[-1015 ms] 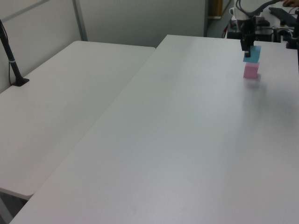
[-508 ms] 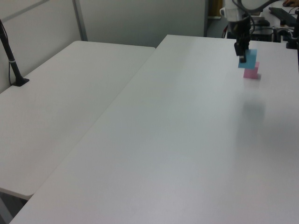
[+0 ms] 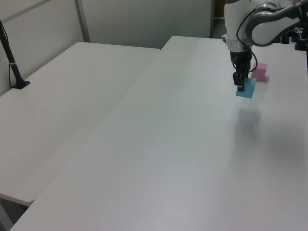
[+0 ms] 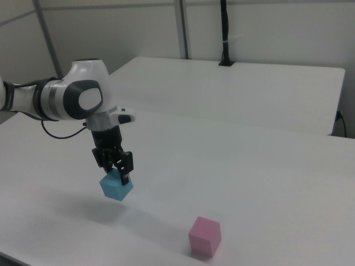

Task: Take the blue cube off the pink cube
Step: 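Carry the blue cube sideways away from the pink cube and lower it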

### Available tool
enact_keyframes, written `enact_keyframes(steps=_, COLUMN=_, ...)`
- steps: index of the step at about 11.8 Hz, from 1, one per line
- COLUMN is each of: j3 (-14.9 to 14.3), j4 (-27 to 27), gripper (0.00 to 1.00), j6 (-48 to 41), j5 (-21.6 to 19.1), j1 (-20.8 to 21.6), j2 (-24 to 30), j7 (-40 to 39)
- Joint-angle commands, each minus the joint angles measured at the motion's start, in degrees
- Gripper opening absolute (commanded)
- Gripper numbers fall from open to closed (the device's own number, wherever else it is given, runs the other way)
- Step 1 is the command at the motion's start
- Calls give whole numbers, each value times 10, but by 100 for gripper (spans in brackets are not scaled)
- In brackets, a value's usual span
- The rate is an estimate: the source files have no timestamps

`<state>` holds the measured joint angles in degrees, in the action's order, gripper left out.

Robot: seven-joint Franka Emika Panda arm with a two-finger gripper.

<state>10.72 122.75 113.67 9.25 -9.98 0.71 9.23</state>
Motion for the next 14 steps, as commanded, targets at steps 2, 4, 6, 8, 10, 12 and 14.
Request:
enact_keyframes(steps=2, j3=-1, j4=11, gripper=41, j6=39, j5=0, j1=24, j2=-20, j7=18)
enact_keyframes(steps=4, j3=-1, j4=11, gripper=41, j6=72, j5=-2, j1=33, j2=-45, j7=27)
enact_keyframes(steps=6, j3=-1, j4=6, gripper=41, j6=94, j5=-3, j1=34, j2=-62, j7=31)
enact_keyframes(steps=8, j3=-1, j4=6, gripper=43, j6=97, j5=-4, j1=34, j2=-77, j7=32)
enact_keyframes(steps=10, j3=-1, j4=6, gripper=78, j6=111, j5=-4, j1=33, j2=-83, j7=51)
enact_keyframes(steps=12, j3=-1, j4=5, gripper=100, j6=107, j5=-4, j1=33, j2=-83, j7=54)
enact_keyframes(steps=14, j3=-2, j4=-10, gripper=100, j6=101, j5=-4, j1=33, j2=-82, j7=75)
